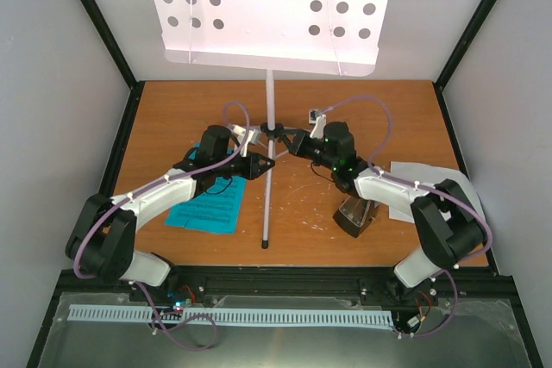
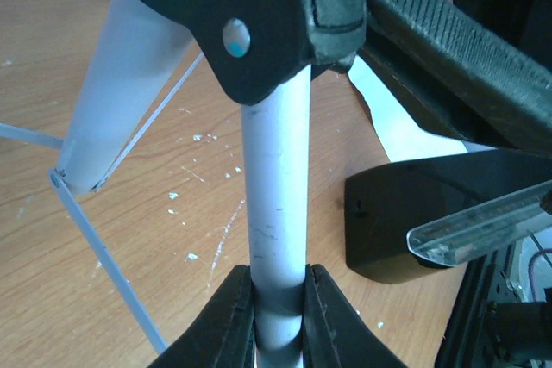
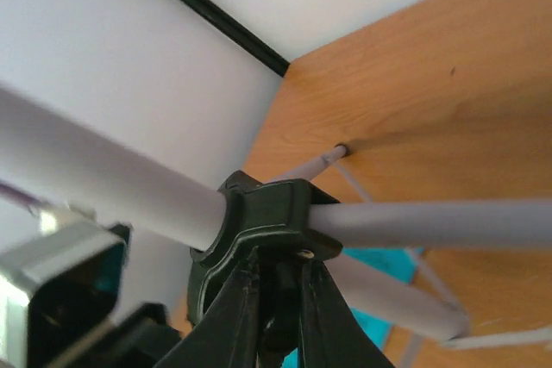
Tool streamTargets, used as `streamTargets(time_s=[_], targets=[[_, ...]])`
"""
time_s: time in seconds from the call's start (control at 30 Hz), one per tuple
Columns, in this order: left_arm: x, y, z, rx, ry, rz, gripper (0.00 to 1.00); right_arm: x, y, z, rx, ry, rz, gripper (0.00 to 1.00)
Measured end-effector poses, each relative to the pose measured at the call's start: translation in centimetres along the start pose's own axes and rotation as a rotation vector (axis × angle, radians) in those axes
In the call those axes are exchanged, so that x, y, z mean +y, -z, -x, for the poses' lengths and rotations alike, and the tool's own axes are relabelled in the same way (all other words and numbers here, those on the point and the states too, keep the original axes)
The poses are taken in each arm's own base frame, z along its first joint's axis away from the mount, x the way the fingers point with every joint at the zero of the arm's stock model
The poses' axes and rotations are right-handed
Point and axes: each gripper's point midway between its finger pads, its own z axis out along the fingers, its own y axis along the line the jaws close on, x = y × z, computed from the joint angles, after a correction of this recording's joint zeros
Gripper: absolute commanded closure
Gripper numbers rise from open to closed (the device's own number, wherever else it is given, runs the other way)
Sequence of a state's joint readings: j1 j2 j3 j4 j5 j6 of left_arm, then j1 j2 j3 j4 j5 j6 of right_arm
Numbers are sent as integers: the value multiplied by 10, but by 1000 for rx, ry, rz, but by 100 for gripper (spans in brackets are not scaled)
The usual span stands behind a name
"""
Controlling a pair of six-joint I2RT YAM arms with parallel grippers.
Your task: Pack up the instrument practice props
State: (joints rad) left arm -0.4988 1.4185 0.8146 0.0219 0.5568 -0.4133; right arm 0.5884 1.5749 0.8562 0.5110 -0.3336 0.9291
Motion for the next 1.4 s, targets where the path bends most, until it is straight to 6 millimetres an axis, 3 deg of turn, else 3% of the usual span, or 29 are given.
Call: streamTargets(time_s=[0.37,0.47,0.57,0.67,0.77,0.83,0.9,1.0,1.13,1.4], targets=[[-7,2,-7,31,8,-27,100,5,14,-10,-21,967,-172,96],[-9,1,-8,37,8,-35,100,5,18,-11,-37,1160,-220,82],[-11,0,-10,43,5,-41,100,5,27,-11,-32,1235,-256,53],[-11,0,-9,38,2,-41,100,20,42,-5,-66,1182,-236,36],[-11,1,-7,30,-2,-39,100,52,66,3,-164,1073,-141,22],[-11,1,-6,28,-2,-37,100,71,84,8,-230,971,-77,16],[-11,1,-6,28,-2,-36,100,77,93,10,-260,851,-45,15],[-11,1,-6,27,-2,-36,100,71,95,9,-256,673,-30,15],[-11,1,-6,27,-2,-35,100,43,90,5,-217,371,-58,11],[-11,2,-3,20,-8,-31,100,1,64,-8,-130,-133,-67,2]])
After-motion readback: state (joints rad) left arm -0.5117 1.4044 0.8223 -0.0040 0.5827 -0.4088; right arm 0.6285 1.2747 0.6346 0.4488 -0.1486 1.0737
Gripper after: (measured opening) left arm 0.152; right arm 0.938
